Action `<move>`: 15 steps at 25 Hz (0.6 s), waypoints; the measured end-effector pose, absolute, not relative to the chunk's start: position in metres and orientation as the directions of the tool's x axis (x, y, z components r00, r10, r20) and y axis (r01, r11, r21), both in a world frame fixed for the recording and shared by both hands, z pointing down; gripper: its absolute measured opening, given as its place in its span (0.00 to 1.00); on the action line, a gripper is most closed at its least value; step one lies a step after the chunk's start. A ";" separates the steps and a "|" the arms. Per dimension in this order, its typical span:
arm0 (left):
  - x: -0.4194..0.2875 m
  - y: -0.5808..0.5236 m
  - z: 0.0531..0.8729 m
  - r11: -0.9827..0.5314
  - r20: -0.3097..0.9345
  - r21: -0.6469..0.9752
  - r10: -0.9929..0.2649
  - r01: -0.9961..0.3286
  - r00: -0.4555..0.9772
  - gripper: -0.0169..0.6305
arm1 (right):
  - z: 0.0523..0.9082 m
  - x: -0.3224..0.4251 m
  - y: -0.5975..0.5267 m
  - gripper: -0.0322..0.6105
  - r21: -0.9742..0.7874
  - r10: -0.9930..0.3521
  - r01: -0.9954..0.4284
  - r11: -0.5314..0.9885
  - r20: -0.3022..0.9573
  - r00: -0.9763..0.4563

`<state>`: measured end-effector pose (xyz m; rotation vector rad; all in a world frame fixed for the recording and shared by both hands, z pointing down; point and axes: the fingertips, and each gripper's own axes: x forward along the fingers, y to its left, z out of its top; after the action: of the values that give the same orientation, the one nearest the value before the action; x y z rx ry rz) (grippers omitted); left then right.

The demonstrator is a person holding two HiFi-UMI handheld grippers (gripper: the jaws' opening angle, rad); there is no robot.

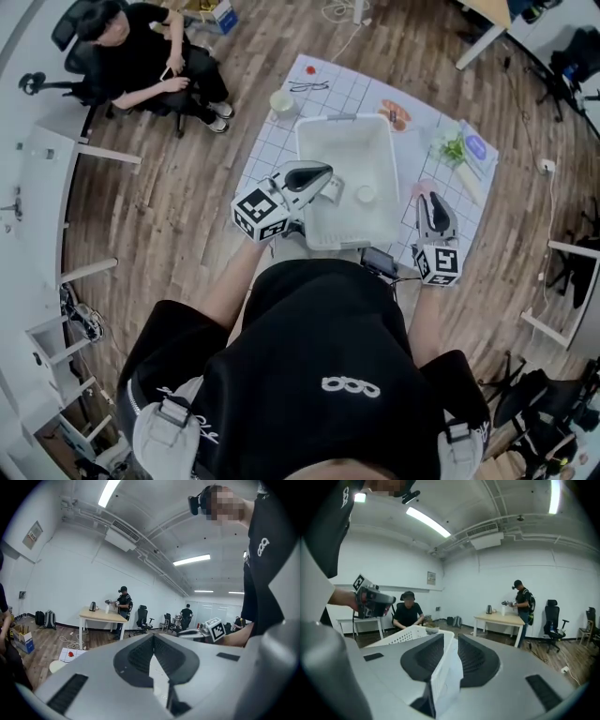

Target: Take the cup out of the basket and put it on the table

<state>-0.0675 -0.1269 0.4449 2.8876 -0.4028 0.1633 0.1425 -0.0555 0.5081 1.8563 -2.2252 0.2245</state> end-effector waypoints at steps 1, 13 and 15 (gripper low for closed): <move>-0.071 -0.128 0.444 -0.938 0.136 0.199 -0.261 -0.284 0.956 0.04 | 0.493 0.131 -0.063 0.19 0.038 -0.951 -0.978 0.203 0.247 -0.187; -0.092 -0.139 0.439 -0.929 0.103 0.188 -0.303 -0.317 0.948 0.04 | 0.440 0.030 -0.105 0.09 0.049 -0.908 -0.919 0.391 0.185 -0.376; -0.094 -0.141 0.440 -0.927 0.102 0.190 -0.309 -0.323 0.946 0.04 | 0.442 0.027 -0.106 0.09 0.048 -0.901 -0.914 0.403 0.193 -0.387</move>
<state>-0.0939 -0.1410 0.4401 2.8956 -0.4756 0.1033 0.0273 -0.1063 0.4423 1.6173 -2.4679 0.0983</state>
